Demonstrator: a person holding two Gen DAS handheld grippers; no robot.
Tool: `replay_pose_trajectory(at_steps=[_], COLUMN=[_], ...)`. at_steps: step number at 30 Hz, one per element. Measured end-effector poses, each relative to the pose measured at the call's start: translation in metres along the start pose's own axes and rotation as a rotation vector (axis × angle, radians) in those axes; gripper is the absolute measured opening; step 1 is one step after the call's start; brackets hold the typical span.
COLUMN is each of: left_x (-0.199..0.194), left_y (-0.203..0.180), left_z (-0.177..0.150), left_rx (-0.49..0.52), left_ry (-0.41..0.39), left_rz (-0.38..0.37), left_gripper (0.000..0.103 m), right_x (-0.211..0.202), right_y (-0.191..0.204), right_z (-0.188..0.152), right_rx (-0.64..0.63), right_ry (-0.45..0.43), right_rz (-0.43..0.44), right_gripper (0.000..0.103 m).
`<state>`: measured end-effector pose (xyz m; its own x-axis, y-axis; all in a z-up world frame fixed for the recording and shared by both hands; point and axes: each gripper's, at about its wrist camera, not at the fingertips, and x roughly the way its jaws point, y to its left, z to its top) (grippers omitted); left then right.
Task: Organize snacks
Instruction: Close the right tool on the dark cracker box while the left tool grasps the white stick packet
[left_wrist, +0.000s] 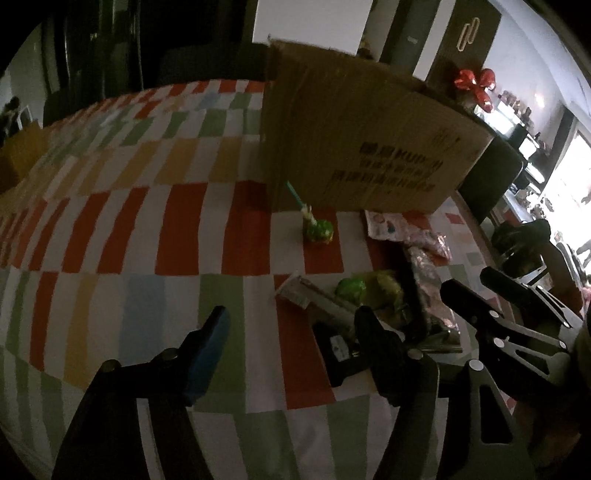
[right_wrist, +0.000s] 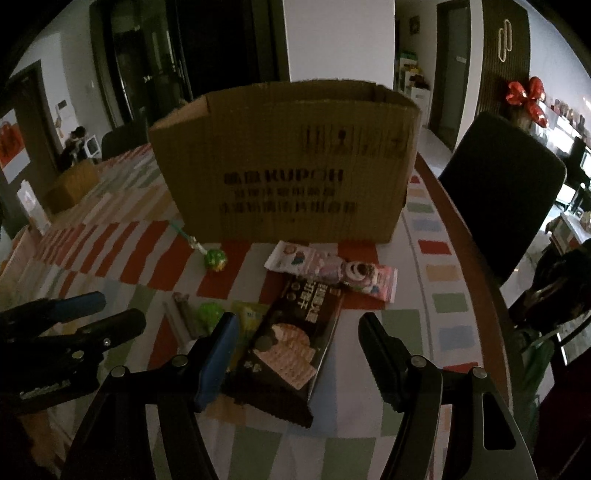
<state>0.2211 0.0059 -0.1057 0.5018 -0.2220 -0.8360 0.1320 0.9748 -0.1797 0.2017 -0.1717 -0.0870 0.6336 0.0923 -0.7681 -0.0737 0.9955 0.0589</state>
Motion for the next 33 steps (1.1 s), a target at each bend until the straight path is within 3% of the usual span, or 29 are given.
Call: replay_pose_trajectory(at_steps=[15,24,33], left_x=[0.043,0.056,0.048], left_y=[0.003,-0.012,-0.008], left_z=[0.01,0.016,0.007], left_rx=[-0.132,-0.121,-0.095], left_ry=[0.088,0.111,0.124], left_rz=[-0.059,-0.049,-0.097], left_gripper=[0.054,0.046,0.036], right_x=[0.03,0.038,0.046], right_y=[-0.006,-0.014,-0.016], right_z=[-0.004,-0.004,-0.002], right_rx=[0.036,0.066,0.088], right_ry=[0.068,0.075,0.092], right_rz=[-0.014,0.005,0.034], right_gripper=[0.068,0.068,0.068])
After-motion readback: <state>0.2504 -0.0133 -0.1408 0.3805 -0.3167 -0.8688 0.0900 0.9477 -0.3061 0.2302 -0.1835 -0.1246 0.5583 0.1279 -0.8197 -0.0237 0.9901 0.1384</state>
